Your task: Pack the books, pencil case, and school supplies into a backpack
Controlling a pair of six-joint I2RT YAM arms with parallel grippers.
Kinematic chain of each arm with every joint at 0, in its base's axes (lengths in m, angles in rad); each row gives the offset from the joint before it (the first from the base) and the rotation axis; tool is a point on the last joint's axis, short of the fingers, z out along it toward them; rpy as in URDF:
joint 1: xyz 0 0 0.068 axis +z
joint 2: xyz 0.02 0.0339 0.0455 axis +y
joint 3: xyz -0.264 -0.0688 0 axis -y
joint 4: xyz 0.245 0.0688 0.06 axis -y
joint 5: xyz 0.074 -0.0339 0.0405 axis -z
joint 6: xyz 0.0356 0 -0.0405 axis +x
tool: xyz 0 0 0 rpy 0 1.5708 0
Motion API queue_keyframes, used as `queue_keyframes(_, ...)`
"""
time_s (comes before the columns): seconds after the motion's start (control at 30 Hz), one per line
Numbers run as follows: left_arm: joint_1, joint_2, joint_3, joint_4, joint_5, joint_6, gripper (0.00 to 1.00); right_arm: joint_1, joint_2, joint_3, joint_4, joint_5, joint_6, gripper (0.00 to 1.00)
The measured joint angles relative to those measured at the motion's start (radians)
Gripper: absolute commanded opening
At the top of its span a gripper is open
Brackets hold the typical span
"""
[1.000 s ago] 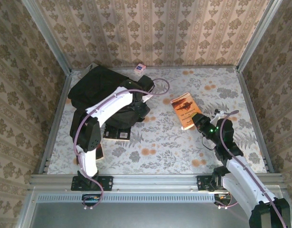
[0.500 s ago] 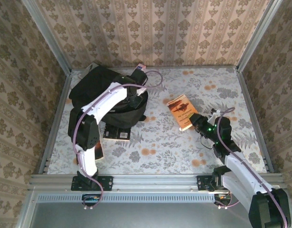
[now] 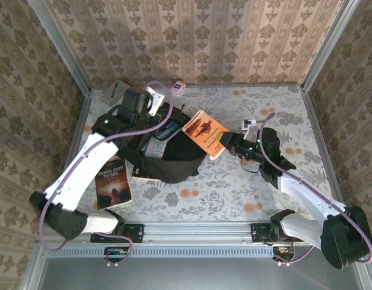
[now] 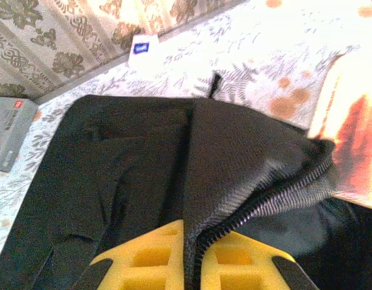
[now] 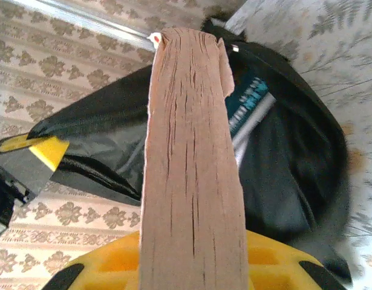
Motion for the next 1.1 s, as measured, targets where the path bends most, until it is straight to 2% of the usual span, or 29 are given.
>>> queue_keyframes(0.17,0.012,-0.119,-0.142,0.100,0.045,-0.076,0.00,0.092,0.124,0.045,0.035,-0.013,0.058,0.00)
queue_keyframes(0.3,0.024,-0.135,-0.164,0.140,0.056,-0.125,0.00,0.144,0.140,0.042,0.021,-0.005,0.073,0.00)
queue_keyframes(0.4,0.025,-0.134,-0.164,0.159,0.056,-0.147,0.00,0.157,0.064,0.010,-0.020,0.029,0.061,0.00)
queue_keyframes(0.57,0.032,-0.111,-0.159,0.172,0.055,-0.172,0.00,0.156,-0.154,-0.032,-0.133,0.091,0.011,0.00)
queue_keyframes(0.67,0.038,-0.087,-0.140,0.177,0.059,-0.181,0.00,0.156,-0.192,-0.037,-0.132,0.089,0.008,0.00)
queue_keyframes(0.8,0.038,-0.058,-0.112,0.187,0.069,-0.195,0.00,0.156,-0.157,-0.065,-0.121,0.082,0.016,0.00)
queue_keyframes(1.1,0.038,-0.026,-0.091,0.195,0.113,-0.216,0.00,0.170,0.024,-0.066,-0.031,0.074,0.047,0.00)
